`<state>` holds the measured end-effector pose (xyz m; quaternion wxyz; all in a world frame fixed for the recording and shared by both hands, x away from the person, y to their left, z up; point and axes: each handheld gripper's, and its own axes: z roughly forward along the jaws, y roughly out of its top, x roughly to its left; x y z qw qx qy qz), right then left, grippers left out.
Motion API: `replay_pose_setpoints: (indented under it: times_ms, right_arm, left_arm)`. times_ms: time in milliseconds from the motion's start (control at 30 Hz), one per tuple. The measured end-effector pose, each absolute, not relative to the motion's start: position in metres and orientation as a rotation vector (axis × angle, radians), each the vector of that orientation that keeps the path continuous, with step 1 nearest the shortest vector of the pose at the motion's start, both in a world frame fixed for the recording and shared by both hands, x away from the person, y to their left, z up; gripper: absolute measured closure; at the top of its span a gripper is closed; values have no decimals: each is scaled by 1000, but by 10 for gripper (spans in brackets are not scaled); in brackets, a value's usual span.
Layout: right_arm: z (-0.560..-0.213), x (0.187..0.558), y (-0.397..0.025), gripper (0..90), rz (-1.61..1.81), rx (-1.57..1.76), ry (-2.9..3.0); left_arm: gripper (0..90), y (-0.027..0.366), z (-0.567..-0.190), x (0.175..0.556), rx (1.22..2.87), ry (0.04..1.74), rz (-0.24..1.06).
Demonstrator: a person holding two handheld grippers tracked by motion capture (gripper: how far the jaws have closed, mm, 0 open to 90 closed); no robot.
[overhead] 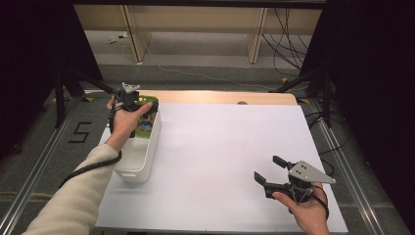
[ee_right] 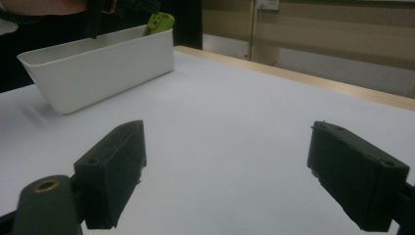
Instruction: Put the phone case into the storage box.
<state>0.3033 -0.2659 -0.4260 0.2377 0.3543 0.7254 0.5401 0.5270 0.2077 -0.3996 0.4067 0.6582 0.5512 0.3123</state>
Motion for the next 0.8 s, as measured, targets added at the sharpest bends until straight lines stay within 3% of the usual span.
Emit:
replay_pose_setpoints:
  times_ms: [800]
  right_arm:
    - [-426, 303, -267, 156, 1477, 973, 1985]
  left_arm:
    - [17, 209, -396, 505, 1675, 1341, 772]
